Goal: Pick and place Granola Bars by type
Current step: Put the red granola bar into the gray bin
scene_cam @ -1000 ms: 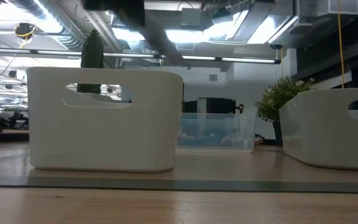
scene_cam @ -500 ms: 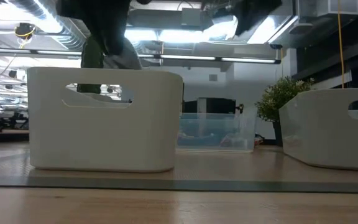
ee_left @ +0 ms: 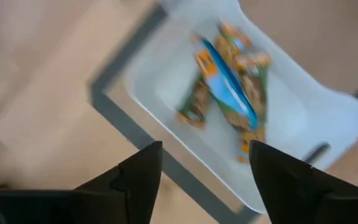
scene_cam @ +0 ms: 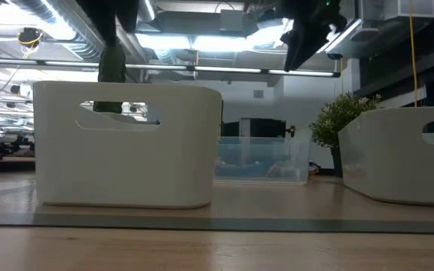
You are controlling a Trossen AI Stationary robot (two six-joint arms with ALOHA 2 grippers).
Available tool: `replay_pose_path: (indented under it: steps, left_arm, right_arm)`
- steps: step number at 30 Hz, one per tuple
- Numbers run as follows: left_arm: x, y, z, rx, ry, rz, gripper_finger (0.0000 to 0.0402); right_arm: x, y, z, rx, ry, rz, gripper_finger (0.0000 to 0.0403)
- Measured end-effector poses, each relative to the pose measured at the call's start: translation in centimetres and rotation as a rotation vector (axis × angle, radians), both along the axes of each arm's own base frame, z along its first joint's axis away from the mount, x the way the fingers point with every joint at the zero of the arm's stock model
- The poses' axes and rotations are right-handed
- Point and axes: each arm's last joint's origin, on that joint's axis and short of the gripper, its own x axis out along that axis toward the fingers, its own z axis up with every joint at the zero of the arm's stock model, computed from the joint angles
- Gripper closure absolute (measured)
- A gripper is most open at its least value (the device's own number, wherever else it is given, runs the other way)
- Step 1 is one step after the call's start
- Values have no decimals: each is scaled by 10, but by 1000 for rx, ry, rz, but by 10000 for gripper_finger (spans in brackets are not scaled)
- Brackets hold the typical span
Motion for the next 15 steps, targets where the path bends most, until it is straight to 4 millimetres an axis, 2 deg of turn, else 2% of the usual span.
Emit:
replay_pose_path:
  steps: [7, 11, 15]
  left_arm:
    - [-38, 26, 46, 247, -127, -1, 172]
    - [-61, 39, 69, 353, -195, -13, 173]
    - [-76, 49, 85, 433, -254, -44, 173]
  right_arm:
    - [-13, -27, -13, 82, 15, -17, 217]
    - [-21, -39, -30, 135, 45, -62, 169]
    - [-28, -49, -52, 118, 94, -123, 115]
